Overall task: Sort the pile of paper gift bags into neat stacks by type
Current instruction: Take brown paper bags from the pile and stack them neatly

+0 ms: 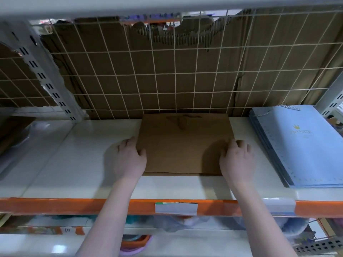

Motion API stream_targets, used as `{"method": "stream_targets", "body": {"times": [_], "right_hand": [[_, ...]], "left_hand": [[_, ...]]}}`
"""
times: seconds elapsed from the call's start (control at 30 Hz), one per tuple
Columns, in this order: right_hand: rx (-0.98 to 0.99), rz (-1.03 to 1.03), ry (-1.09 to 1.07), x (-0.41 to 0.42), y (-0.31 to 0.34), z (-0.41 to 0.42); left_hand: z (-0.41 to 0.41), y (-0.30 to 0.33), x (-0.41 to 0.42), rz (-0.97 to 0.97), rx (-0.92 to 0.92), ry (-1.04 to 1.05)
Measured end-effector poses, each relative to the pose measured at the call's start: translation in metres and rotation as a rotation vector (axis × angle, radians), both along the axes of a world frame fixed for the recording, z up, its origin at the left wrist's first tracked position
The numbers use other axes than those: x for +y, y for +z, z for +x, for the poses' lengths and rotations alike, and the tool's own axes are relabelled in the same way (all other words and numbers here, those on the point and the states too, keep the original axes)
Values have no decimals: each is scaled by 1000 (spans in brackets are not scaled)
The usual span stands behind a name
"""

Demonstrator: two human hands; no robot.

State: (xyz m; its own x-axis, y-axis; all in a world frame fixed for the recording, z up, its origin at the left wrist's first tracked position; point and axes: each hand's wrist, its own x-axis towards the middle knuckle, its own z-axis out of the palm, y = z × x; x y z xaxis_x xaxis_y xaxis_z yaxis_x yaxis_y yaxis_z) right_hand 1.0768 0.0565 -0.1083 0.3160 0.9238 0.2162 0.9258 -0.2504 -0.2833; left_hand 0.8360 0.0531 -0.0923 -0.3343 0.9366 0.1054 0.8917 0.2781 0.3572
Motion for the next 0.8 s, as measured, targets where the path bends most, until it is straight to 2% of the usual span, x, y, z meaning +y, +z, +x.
{"method": "stream_targets", "body": {"times": [0.1, 0.33, 0.53, 0.8], "right_hand": [[-18, -42, 79, -11, 2, -25], [-27, -61, 247, -41, 6, -115], [-16, -11, 378, -72, 8, -236], [103, 47, 491, -110, 12, -424]], "left_hand": [[-8, -1, -15, 0, 111, 23], [-81, -4, -52, 30, 105, 83], [-194, 2, -104, 68, 103, 188], [-379, 13, -170, 119, 124, 309]]}}
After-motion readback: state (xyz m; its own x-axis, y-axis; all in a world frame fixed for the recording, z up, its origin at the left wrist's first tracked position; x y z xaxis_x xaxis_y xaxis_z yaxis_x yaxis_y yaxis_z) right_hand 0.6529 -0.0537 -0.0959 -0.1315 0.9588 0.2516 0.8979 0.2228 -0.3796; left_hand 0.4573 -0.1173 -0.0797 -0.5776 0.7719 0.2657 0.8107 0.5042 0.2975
